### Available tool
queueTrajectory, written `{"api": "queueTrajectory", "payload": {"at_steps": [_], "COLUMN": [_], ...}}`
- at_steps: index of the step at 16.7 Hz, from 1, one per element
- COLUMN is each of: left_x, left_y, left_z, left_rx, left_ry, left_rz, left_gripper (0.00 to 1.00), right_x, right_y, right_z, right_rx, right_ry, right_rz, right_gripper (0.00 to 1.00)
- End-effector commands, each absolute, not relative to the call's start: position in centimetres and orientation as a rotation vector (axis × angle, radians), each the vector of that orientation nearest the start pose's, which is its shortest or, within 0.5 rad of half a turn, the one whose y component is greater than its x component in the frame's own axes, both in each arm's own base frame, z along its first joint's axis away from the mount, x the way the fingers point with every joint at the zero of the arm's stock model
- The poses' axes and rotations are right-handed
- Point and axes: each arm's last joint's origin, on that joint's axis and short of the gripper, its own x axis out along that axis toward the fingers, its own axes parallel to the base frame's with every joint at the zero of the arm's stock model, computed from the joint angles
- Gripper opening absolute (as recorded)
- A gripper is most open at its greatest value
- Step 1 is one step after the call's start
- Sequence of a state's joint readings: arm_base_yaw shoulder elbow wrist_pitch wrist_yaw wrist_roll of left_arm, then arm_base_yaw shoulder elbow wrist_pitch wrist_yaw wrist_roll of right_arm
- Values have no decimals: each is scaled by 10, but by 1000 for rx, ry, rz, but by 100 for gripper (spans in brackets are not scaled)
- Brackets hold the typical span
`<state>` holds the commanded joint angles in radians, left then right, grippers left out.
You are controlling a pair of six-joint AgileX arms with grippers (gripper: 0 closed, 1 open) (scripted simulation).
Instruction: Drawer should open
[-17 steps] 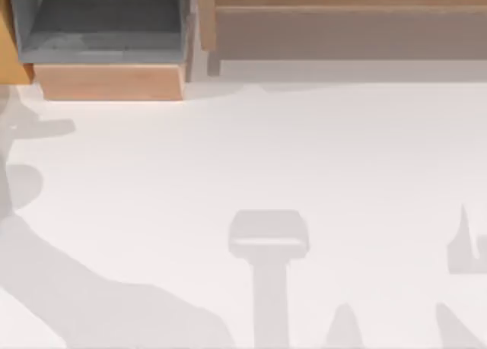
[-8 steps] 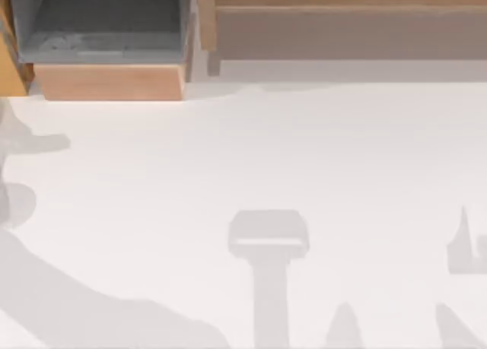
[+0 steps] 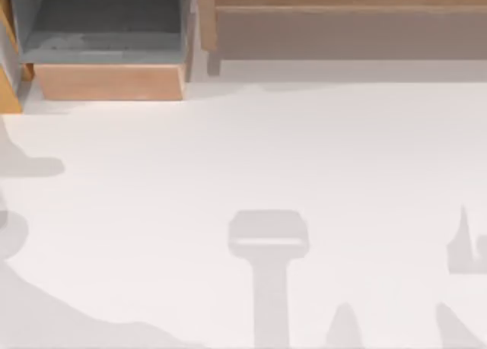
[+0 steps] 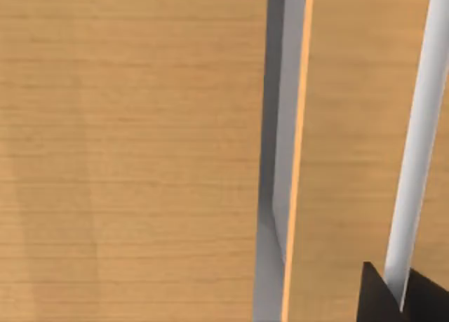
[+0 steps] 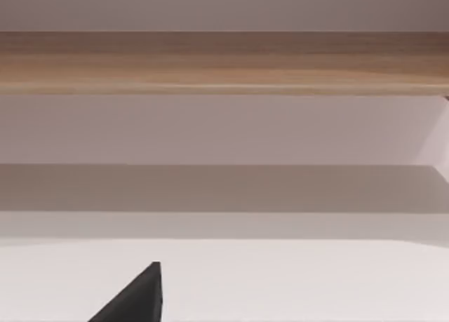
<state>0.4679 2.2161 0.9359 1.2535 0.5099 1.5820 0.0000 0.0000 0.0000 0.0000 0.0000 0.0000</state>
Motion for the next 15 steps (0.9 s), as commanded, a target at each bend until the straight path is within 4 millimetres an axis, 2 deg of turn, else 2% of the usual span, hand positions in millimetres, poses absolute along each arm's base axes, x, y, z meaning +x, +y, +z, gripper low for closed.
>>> {"api": "queueTrajectory", "payload": {"at_steps": [3, 8, 10, 15], "left_x": [365, 320, 308, 307], "left_y": [174, 174, 174, 174], "left_z": [90, 87, 88, 88], "left_rx": [1558, 1548, 1553, 1557], "left_ry": [3, 11, 6, 4], "left_rz": [-24, -36, -33, -32], "left_gripper": [0, 0, 0, 0], "right_x": [106, 106, 106, 106], "right_y": [-1, -1, -1, -1], "right_z": [160, 160, 160, 160], "right_rx": [0, 0, 0, 0], "right_ry": [0, 0, 0, 0], "right_rz": [0, 0, 0, 0], "right_gripper": [100, 100, 100, 100]}}
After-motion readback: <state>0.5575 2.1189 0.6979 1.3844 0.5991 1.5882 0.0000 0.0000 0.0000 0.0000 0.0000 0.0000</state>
